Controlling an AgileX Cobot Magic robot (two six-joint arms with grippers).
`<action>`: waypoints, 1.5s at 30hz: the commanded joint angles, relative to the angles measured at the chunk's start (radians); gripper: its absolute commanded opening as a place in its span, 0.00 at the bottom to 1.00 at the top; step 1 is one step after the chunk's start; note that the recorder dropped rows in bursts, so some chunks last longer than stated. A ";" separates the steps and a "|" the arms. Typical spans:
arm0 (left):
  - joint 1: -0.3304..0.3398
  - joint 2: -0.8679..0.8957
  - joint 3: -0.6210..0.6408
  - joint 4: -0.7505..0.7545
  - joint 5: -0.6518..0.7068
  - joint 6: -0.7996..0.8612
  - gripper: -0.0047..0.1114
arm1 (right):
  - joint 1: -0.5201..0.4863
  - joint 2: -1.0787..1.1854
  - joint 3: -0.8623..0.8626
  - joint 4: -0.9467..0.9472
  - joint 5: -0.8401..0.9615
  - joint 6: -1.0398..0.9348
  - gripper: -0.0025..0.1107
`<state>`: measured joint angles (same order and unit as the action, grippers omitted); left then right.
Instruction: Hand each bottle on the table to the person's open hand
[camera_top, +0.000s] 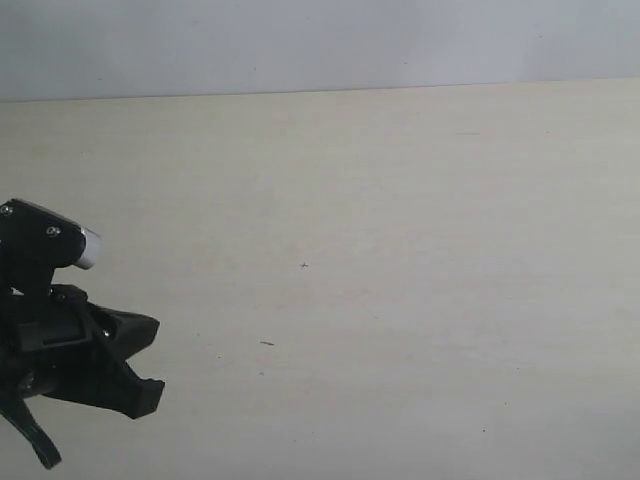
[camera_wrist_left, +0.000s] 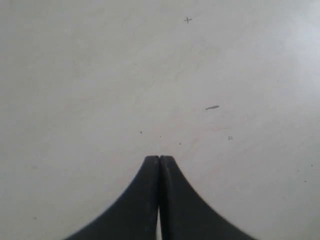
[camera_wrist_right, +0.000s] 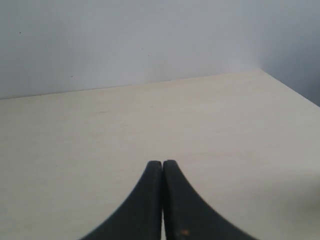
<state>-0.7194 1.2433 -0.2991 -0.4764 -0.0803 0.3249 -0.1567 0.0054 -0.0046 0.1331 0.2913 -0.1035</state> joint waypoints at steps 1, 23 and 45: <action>0.087 -0.154 0.004 0.122 -0.011 0.038 0.05 | -0.007 -0.005 0.005 -0.001 -0.002 -0.002 0.02; 0.640 -0.967 0.004 0.081 0.208 -0.121 0.05 | -0.007 -0.005 0.005 -0.001 -0.002 0.001 0.02; 0.640 -0.998 0.086 0.388 0.187 -0.412 0.05 | -0.007 -0.005 0.005 -0.001 -0.002 0.001 0.02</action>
<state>-0.0812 0.2680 -0.2564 -0.1499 0.1274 -0.0324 -0.1567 0.0054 -0.0046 0.1331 0.2950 -0.1016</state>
